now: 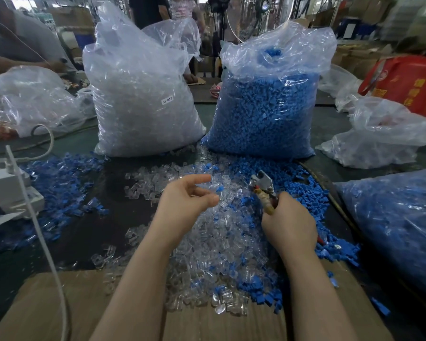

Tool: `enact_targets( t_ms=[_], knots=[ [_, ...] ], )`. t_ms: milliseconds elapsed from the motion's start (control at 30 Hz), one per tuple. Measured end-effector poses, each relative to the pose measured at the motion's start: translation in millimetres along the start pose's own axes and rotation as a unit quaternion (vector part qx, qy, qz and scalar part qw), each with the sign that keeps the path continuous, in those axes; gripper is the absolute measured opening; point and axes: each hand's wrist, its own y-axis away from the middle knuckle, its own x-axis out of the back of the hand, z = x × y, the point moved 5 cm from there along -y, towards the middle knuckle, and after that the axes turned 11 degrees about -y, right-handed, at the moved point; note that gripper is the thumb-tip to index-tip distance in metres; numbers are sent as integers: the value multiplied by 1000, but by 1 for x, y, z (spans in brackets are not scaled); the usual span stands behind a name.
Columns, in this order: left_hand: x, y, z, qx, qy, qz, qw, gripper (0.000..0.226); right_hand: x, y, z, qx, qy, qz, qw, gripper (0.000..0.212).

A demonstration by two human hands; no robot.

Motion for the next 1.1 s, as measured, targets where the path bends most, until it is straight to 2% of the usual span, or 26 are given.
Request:
enact_targets(
  t_ms=[133, 233, 467, 567, 733, 967, 1100],
  knots=[
    [-9, 1, 5, -12, -10, -9, 1000, 19, -1, -2, -4, 15, -106, 1, 994, 15],
    [-12, 2, 6, -9, 10, -5, 1000, 16, -3, -2, -7, 28, -145, -8, 989, 11],
    [-17, 5, 14, -27, 52, 29, 998, 28, 0, 2, -15, 75, -284, -2, 956, 9],
    [-21, 5, 16, -35, 76, 43, 996, 28, 2, 3, -19, 94, -306, 10, 947, 16],
    [-27, 7, 17, -28, 127, 38, 991, 27, 3, 5, -22, 101, -354, 7, 930, 7],
    [-30, 7, 15, -6, 152, 47, 987, 25, 2, 10, -30, 121, -454, -12, 882, 13],
    [-32, 6, 15, -1, 194, 30, 981, 18, -1, 11, -31, 134, -454, -26, 881, 14]
  ],
)
